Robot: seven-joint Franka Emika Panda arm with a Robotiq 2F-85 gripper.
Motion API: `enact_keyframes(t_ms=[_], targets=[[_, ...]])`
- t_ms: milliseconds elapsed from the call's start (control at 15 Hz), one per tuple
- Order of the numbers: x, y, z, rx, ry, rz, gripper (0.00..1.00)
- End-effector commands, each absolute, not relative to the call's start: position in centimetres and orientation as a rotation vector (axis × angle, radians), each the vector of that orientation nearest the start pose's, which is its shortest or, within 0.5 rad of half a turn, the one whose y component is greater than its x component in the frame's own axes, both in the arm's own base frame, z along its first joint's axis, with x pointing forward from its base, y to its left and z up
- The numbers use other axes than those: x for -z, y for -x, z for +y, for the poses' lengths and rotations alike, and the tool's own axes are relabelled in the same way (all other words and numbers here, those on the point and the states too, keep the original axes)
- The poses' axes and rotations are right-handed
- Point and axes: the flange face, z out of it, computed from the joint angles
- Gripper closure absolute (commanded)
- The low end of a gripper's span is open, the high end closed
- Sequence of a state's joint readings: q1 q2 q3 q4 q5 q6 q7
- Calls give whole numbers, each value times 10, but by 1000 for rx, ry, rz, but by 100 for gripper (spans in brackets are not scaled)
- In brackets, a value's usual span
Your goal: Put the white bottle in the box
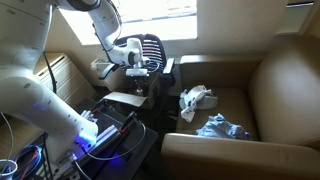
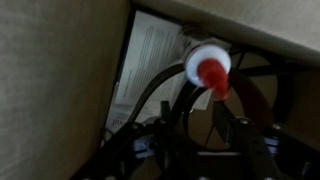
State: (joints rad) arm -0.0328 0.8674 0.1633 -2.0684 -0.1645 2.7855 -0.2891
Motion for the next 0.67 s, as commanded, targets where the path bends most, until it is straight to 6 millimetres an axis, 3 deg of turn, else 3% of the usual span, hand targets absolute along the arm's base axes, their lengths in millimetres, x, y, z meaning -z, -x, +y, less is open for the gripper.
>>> enact_keyframes(t_ms=[0,200,333,400,467,600], targets=[[-35,-546,109,72,3033,-858,20],[-60,-568,129,280,3081,-902,2],[-70,-576,136,230,3067,-862,0],[-59,-570,137,249,3069,-887,5],[-64,-573,142,255,3064,-888,0],[-68,-576,142,262,3064,-881,0]])
